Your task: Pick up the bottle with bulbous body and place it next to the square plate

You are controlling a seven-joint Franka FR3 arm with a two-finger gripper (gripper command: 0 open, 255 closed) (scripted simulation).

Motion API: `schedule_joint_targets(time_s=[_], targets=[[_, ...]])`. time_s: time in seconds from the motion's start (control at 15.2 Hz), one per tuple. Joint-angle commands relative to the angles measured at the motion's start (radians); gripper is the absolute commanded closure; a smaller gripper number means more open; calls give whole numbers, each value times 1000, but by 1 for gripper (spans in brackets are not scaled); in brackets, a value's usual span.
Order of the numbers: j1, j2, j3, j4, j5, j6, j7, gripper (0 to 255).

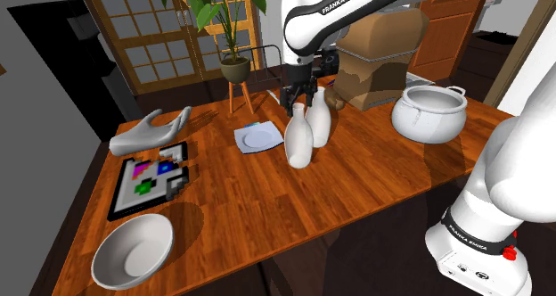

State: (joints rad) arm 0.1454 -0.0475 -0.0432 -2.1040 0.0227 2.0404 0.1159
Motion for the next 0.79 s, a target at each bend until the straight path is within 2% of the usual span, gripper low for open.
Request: schedule_joint_targets(time_s=[0.0, 0.26, 0.73], targets=[[0, 0, 0, 0, 0, 0, 0, 0], [-1, -29, -1, 96, -3, -125, 2, 0], [-1, -29, -1, 96, -3, -125, 2, 0]])
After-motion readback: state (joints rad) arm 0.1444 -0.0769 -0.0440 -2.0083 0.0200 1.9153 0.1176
